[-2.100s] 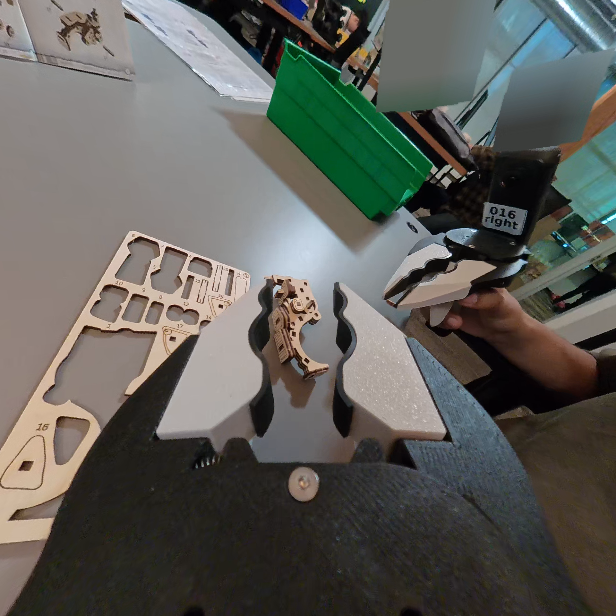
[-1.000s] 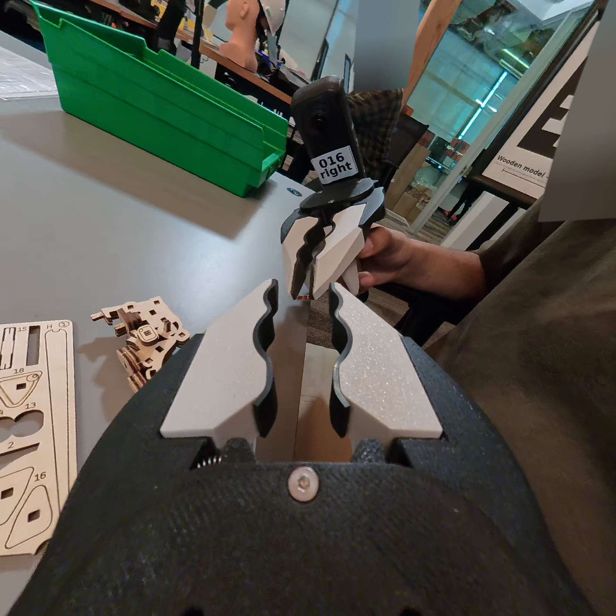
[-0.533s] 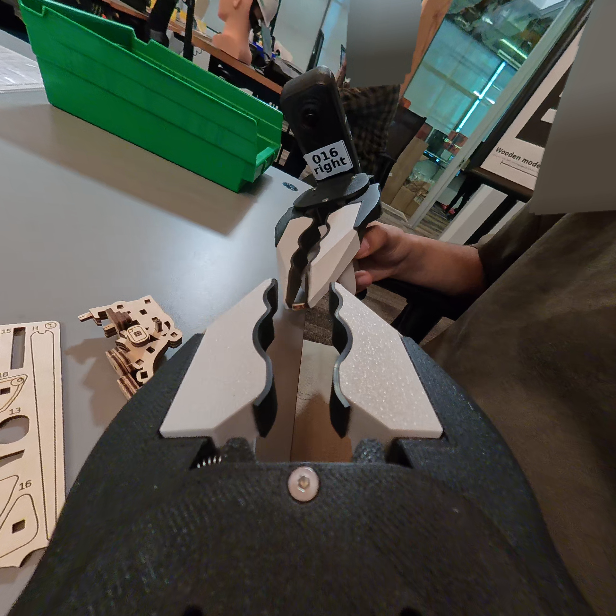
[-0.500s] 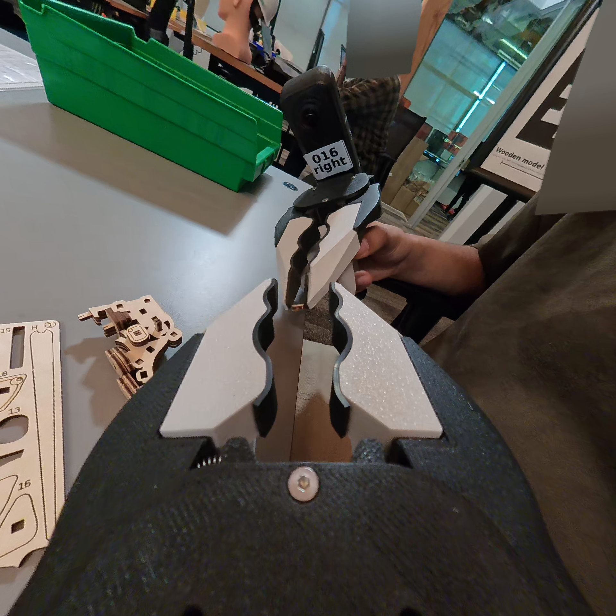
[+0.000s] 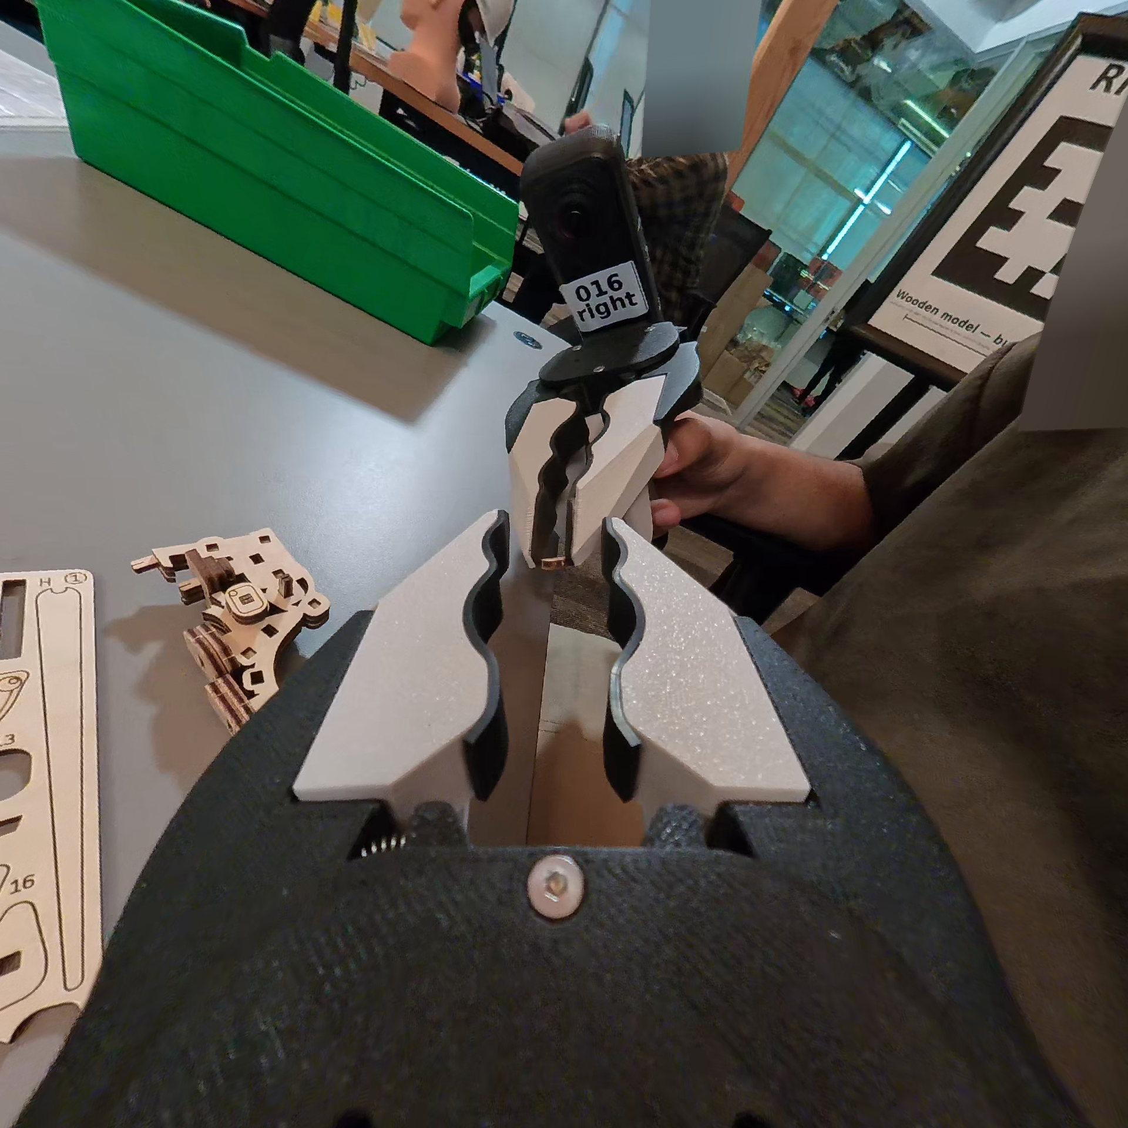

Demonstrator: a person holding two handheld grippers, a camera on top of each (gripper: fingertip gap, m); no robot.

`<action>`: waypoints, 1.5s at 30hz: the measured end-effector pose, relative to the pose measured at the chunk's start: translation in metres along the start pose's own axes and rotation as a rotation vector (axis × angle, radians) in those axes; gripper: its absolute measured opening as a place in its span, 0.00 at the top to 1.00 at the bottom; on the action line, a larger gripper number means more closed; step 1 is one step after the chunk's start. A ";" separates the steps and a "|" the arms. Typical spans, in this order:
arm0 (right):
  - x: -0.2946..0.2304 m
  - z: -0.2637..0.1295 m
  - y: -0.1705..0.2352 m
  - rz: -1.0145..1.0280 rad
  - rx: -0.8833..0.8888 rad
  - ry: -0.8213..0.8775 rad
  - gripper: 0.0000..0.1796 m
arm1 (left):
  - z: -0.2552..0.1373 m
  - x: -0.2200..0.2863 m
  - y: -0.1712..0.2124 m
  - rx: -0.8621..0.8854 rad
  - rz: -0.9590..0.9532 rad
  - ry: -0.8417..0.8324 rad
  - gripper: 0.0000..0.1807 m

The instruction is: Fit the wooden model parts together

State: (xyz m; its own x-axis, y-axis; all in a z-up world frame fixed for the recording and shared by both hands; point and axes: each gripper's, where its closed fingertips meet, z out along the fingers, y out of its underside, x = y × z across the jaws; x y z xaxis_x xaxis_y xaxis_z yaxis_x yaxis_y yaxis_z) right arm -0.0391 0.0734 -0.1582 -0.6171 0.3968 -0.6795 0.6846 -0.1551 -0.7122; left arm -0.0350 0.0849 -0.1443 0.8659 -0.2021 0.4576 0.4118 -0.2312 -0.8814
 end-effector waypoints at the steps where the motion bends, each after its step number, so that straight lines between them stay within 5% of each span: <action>1: 0.000 0.000 0.000 0.000 -0.001 -0.001 0.95 | 0.000 0.000 0.000 0.001 -0.001 0.001 0.85; 30: -0.005 0.000 0.000 0.026 0.008 -0.025 0.95 | -0.001 0.001 -0.002 0.030 -0.039 0.030 0.83; 38: 0.001 -0.001 -0.002 0.011 0.018 0.007 0.95 | -0.006 -0.010 -0.014 0.111 -0.049 -0.040 0.70; 45: 0.017 -0.004 -0.044 0.028 0.226 0.053 0.95 | -0.026 -0.023 -0.038 0.207 0.113 -0.196 0.68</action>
State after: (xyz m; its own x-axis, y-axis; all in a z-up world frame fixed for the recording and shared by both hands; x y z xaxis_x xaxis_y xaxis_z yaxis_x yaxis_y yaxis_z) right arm -0.0781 0.0903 -0.1375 -0.5735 0.4357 -0.6938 0.5932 -0.3633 -0.7185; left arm -0.0779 0.0735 -0.1180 0.9394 -0.0229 0.3419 0.3417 -0.0145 -0.9397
